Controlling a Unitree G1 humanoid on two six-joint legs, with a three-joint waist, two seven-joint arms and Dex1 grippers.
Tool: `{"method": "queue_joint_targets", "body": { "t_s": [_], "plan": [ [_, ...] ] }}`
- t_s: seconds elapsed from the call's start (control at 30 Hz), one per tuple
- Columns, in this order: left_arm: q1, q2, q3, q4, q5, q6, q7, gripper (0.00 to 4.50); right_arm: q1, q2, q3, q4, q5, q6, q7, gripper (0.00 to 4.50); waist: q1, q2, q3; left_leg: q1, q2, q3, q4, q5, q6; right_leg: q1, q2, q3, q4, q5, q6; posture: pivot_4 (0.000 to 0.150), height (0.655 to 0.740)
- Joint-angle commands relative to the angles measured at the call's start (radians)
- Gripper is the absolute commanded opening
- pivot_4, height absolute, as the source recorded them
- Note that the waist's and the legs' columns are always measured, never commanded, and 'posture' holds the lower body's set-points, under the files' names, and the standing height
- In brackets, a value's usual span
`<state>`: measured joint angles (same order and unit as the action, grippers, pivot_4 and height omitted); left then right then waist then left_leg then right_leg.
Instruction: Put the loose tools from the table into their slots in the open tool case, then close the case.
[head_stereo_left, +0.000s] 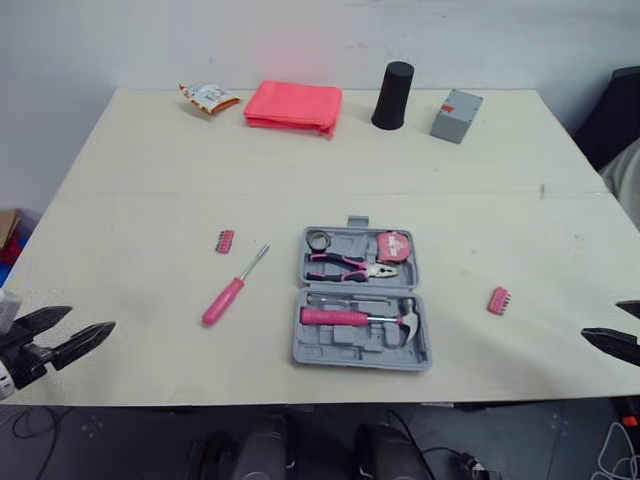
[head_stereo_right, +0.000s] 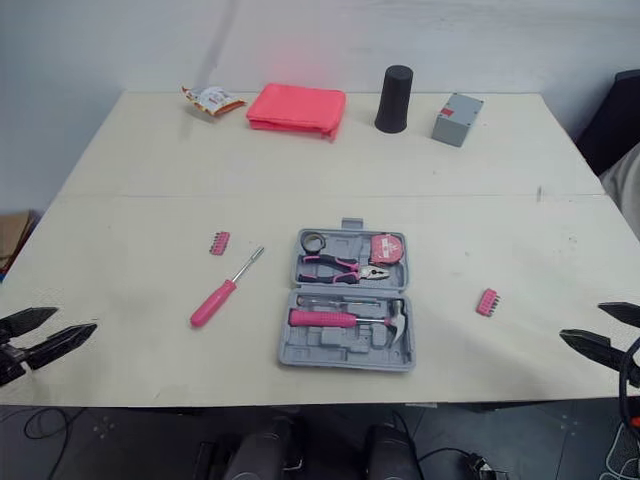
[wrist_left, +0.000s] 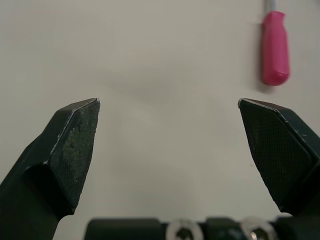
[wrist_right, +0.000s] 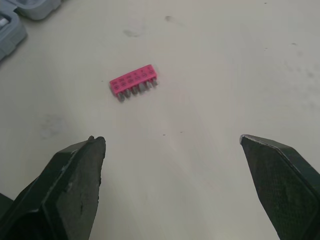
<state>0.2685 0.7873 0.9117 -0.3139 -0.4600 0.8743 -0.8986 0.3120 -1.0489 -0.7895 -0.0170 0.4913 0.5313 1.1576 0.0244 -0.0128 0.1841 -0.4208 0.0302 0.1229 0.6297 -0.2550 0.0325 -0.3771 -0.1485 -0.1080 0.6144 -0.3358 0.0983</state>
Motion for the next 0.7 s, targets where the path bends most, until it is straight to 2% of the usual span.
{"method": "queue_joint_targets", "body": {
  "t_s": [0.03, 0.2, 0.3, 0.4, 0.57, 0.7],
  "plan": [
    [-0.012, -0.006, -0.017, -0.043, -0.006, -0.01, 0.065, 4.48, -0.041, -0.009, 0.023, -0.008, 0.001, -0.024, 0.001, 4.5, -0.001, 0.0, 0.0, 0.0, 0.0, 0.0, 0.0, 0.0, 0.0, 0.0, 0.0, 0.0, 0.0, 0.0, 0.0, 0.15, 0.7355],
    [-0.112, -0.022, -0.167, -0.099, 0.015, -0.022, 0.201, 4.48, -0.212, 0.029, 0.126, -0.214, 0.127, 0.075, -0.088, 4.5, -0.006, 0.002, 0.0, -0.001, 0.0, 0.001, -0.001, 0.0, -0.001, 0.001, 0.0, 0.001, 0.003, 0.004, 0.007, 0.15, 0.7355],
    [-0.255, -0.053, -0.278, -0.085, 0.026, 0.028, 0.322, 4.48, -0.318, 0.062, 0.24, -0.387, 0.217, 0.147, -0.154, 4.5, -0.006, 0.002, 0.0, 0.0, 0.001, 0.001, -0.001, 0.002, -0.003, 0.001, 0.001, 0.001, 0.006, 0.004, 0.007, 0.15, 0.7355],
    [-0.394, -0.121, -0.385, -0.047, 0.048, 0.042, 0.429, 4.48, -0.482, 0.154, 0.384, -0.502, 0.322, 0.216, -0.268, 4.5, -0.004, 0.001, 0.0, -0.001, 0.001, 0.0, -0.001, 0.003, -0.004, 0.001, 0.003, 0.0, 0.008, 0.003, 0.006, 0.15, 0.7355],
    [-0.535, -0.212, -0.55, 0.068, 0.124, -0.011, 0.536, 4.48, -0.675, 0.256, 0.577, -0.587, 0.364, 0.251, -0.343, 4.5, -0.002, -0.001, 0.001, -0.001, -0.001, 0.001, 0.001, 0.009, -0.003, 0.001, 0.003, 0.0, 0.01, 0.004, 0.007, 0.15, 0.7355],
    [-0.611, -0.246, -0.664, 0.202, 0.201, -0.116, 0.563, 4.48, -0.75, 0.289, 0.647, -0.582, 0.368, 0.252, -0.345, 4.5, 0.0, -0.006, 0.003, -0.001, -0.001, 0.002, 0.002, 0.009, -0.002, 0.0, 0.004, -0.002, 0.011, 0.004, 0.008, 0.15, 0.7355]
  ]
}}
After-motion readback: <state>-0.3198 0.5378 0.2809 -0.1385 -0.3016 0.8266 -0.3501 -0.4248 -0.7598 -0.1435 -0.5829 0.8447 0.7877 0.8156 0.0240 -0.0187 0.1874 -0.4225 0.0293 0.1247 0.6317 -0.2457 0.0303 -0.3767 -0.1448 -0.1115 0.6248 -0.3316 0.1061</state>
